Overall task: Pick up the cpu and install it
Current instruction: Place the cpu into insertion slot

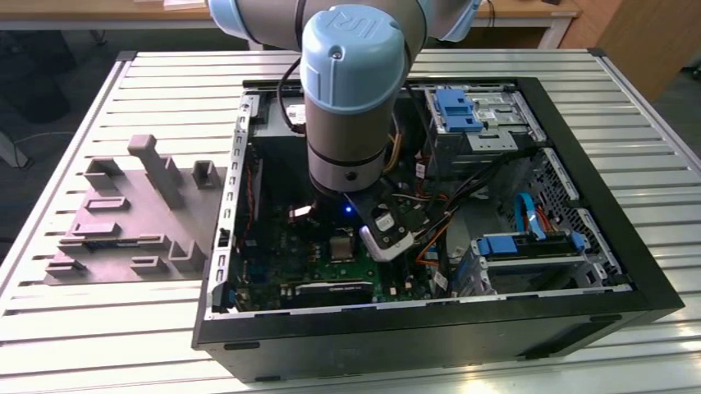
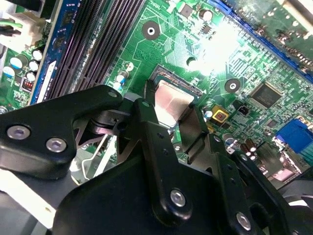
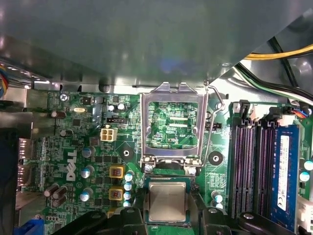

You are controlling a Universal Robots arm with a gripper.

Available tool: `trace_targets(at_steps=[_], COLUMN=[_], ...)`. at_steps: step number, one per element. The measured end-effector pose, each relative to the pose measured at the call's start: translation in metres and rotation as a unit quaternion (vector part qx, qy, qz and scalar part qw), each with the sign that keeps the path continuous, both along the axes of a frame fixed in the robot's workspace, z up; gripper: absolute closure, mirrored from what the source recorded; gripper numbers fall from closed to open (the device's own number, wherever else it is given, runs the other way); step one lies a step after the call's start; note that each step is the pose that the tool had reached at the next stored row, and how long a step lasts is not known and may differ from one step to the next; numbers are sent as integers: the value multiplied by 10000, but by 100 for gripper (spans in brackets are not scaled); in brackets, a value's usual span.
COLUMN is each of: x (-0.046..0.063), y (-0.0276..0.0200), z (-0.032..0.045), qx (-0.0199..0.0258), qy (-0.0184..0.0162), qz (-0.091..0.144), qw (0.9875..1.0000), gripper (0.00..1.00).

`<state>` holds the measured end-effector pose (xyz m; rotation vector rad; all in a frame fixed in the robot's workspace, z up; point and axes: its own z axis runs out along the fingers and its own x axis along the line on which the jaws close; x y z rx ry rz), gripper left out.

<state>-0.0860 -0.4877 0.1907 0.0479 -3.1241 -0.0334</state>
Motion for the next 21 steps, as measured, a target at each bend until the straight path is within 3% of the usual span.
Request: trace_targets(at_steps=[8, 21], x=[0, 9], y=[-38, -33], z=[-1, -4], qx=[0, 23], qy=[0, 0], qz=[-66, -66], qw=[10000, 10000], gripper=[55, 55])
